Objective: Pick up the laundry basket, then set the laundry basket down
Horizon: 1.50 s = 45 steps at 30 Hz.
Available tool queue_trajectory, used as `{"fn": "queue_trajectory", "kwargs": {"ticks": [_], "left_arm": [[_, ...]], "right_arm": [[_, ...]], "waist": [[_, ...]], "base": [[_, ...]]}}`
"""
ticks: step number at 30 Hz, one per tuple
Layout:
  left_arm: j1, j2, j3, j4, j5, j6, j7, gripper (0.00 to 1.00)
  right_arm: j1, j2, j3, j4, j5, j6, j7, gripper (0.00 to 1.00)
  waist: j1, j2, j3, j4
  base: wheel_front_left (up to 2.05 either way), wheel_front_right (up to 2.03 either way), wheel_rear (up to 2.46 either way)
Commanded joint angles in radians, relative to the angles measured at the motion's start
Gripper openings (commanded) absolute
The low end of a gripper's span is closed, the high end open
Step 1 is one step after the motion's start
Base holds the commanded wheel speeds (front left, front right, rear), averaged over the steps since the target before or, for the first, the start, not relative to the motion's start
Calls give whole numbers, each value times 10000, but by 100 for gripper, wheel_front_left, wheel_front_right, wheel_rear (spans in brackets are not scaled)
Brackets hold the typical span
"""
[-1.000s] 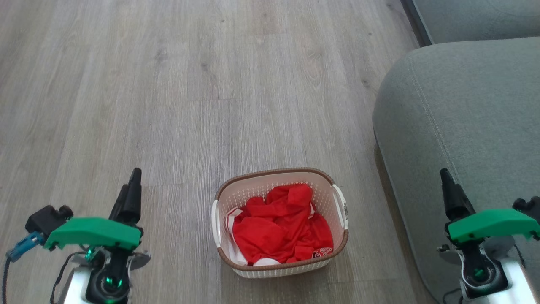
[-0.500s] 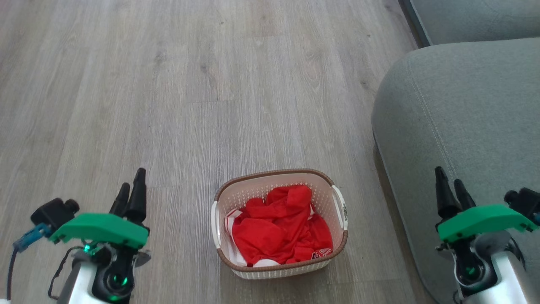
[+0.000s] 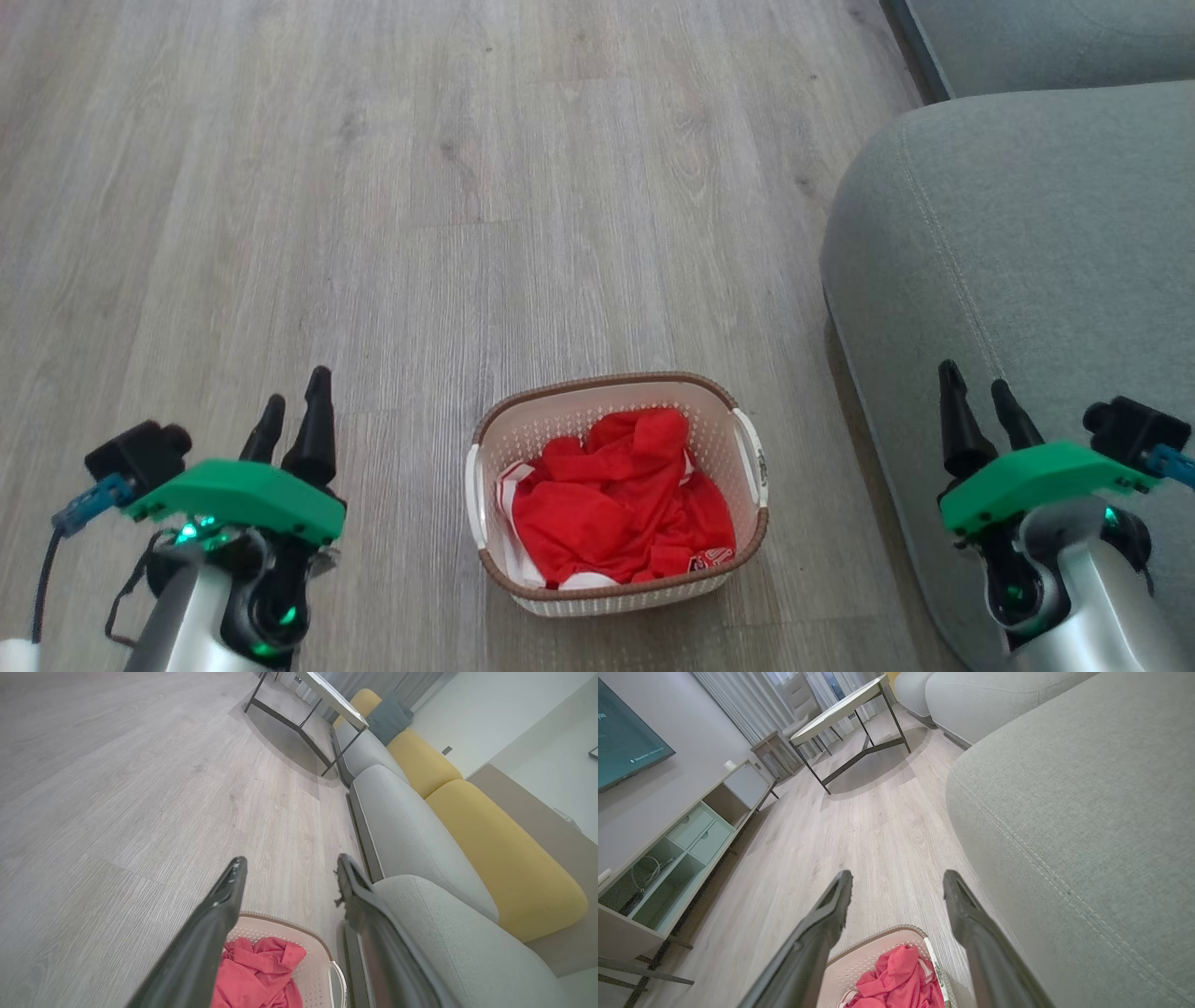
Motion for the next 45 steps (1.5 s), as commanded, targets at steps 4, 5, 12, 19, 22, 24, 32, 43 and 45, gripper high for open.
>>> {"fn": "queue_trajectory", "kwargs": {"ticks": [4,5,12,19,22,24,32,43,45], "left_arm": [[-809,406,57,-244,626,161,-250,100],[-831,437,21,-236,731,181,-281,100],[-962,600,-205,-182,1389,346,-488,100],[-1068,713,-396,-148,1899,472,-652,100],[-1131,775,-498,-110,2154,535,-715,100],[-1177,813,-561,-90,2323,584,-764,100],[-1351,962,-781,9,2947,795,-928,100],[-1468,1123,-1088,-61,3737,1182,-1025,100],[-1458,1126,-1092,-83,3718,1207,-1003,100]], "right_arm": [[-654,-252,303,-202,-726,-9,-292,100],[-680,-261,339,-192,-850,-9,-321,100],[-849,-359,591,-87,-1838,-10,-528,100],[-974,-418,717,45,-2644,-11,-698,100],[-1055,-445,772,116,-3002,-11,-778,100],[-1111,-467,808,163,-3233,-11,-830,100],[-1320,-560,946,363,-4126,-12,-1045,100],[-1566,-597,1078,633,-5076,-13,-1347,100],[-1564,-592,1074,654,-5038,-13,-1348,100]], "waist": [[-1,0,11,4],[-1,0,11,-1],[-1,0,-5,-21],[-1,0,-18,-19],[-1,0,-10,-22],[-1,0,-4,-21],[-1,0,14,-24],[-1,0,15,-33],[-1,0,14,-26]], "base": [[0,0,0],[0,0,0],[0,0,0],[0,0,0],[0,0,0],[0,0,0],[0,0,0],[0,0,0],[0,0,0]]}}
